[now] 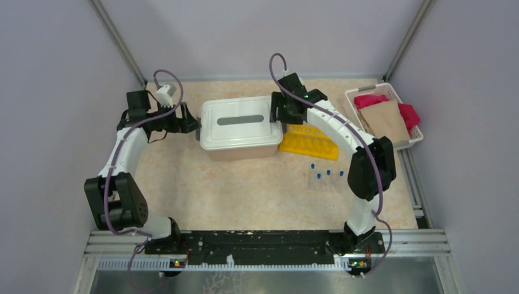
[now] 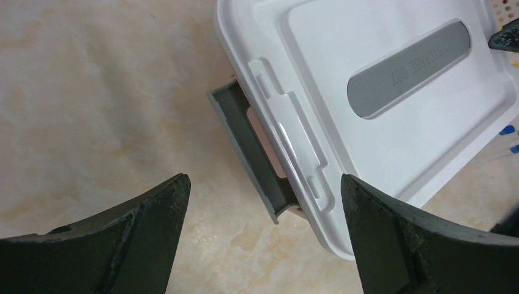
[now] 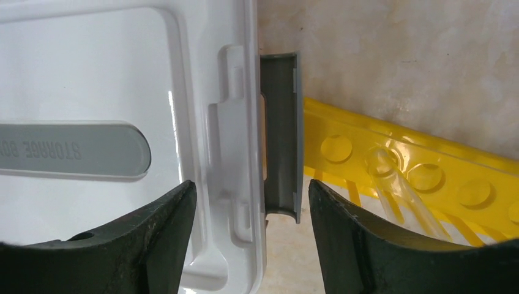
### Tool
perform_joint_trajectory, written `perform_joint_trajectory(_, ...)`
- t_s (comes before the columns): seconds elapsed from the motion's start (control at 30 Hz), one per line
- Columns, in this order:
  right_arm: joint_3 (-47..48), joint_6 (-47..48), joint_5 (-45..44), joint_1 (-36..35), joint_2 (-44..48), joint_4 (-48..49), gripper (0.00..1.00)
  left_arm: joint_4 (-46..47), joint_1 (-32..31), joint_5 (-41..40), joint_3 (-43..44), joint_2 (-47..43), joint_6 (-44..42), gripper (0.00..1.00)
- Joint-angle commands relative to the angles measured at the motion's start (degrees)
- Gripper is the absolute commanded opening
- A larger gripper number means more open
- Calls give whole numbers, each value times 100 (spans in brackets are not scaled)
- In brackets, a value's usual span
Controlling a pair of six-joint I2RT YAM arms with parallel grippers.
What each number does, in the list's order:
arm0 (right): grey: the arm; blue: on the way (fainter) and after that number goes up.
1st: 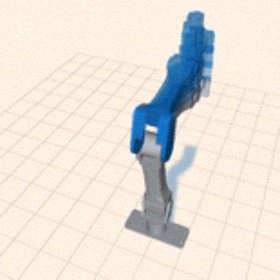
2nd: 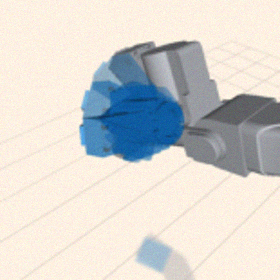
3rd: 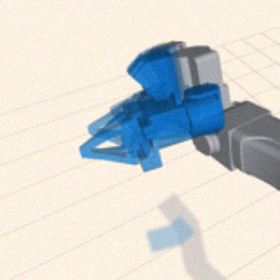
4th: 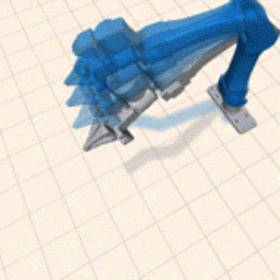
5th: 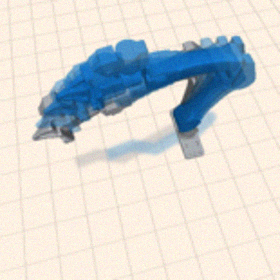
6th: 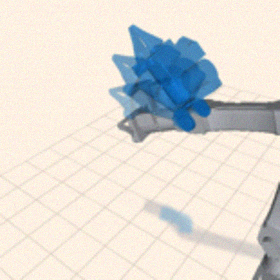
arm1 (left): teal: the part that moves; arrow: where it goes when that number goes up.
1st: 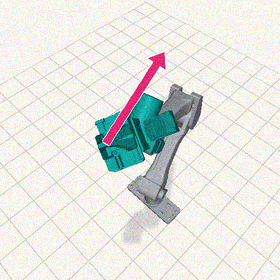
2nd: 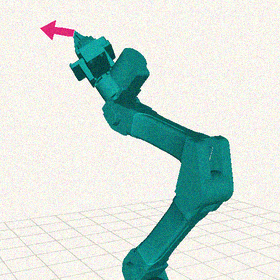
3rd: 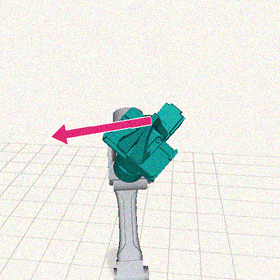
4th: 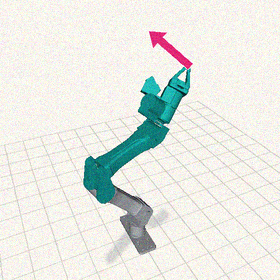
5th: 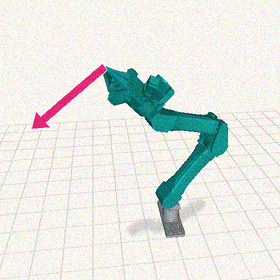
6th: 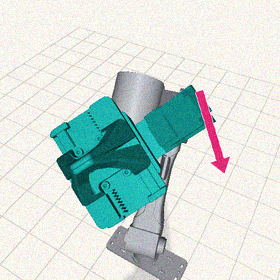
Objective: Organize the chemistry lab equipment
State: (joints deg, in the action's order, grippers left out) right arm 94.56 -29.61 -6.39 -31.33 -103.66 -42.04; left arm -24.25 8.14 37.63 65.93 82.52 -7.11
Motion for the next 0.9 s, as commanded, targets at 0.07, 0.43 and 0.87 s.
perform_joint_trajectory(0.07,57,117,-131,44,145,19,67,74,45,1033,-75,465,700,99)
perform_joint_trajectory(0.43,44,113,9,57,50,42,74,459,46,1296,-493,911,518,99)
perform_joint_trajectory(0.87,31,129,116,68,82,64,71,641,29,2402,-171,934,703,78)
